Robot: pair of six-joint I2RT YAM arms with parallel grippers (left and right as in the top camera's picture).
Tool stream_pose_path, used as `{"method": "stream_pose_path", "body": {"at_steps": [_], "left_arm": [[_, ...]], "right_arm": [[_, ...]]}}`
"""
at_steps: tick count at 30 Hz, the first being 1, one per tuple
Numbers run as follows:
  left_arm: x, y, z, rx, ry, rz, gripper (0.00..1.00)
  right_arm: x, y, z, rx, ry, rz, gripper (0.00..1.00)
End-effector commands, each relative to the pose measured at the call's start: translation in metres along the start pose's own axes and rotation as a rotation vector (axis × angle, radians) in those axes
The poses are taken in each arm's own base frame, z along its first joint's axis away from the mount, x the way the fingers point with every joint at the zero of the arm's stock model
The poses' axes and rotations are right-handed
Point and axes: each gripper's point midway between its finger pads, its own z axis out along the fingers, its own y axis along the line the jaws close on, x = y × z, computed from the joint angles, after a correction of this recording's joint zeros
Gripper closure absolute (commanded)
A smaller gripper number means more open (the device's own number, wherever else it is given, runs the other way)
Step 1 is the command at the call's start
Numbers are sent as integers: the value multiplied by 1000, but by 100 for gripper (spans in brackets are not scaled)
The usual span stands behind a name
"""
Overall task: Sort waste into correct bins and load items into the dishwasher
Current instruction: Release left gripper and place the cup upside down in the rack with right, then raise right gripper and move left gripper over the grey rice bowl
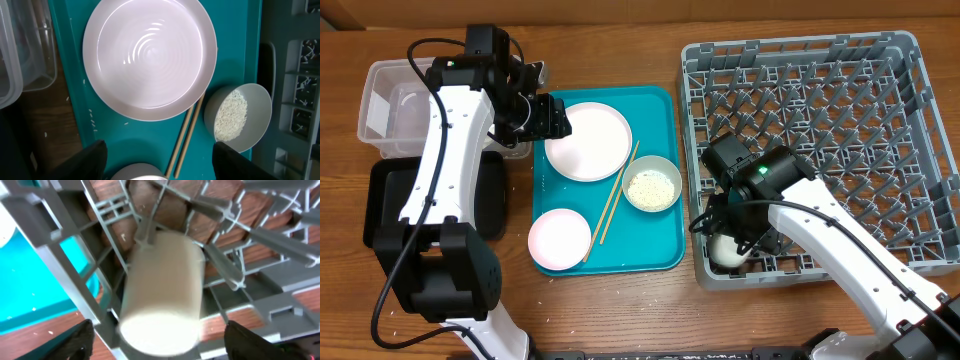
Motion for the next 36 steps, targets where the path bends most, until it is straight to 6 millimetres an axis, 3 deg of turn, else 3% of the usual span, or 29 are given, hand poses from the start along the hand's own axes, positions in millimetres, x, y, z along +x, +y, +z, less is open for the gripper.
{"method": "stream_pose_path", "body": {"at_steps": [1, 5, 8, 12, 16, 22, 27, 32, 36], "left_arm": [[-5, -2, -5, -5, -22, 13, 31], [-3, -5, -4, -2, -12, 23, 33], [4, -20, 0, 16, 16, 93, 34], [22, -62, 12, 38, 79, 236, 34], [45, -106, 28, 23, 128, 442, 30], [76, -147, 60, -86, 167, 799, 27], [105, -176, 87, -79, 186, 1034, 27], [129, -185, 107, -71, 212, 1135, 28], [139, -176, 121, -73, 232, 1137, 33]], "right_arm": [[-9, 6, -9, -28, -38, -17, 13], [-23, 16, -33, -85, -93, -44, 11], [-39, 24, -60, -142, -158, -78, 11], [-72, 20, -107, -217, -275, -83, 10], [-96, 5, -130, -241, -346, -57, 9], [-114, -21, -132, -221, -363, 2, 9], [-116, -25, -132, -217, -364, 9, 9], [-116, -25, -132, -217, -365, 5, 9], [-116, -25, -132, -216, -364, 5, 9]]}}
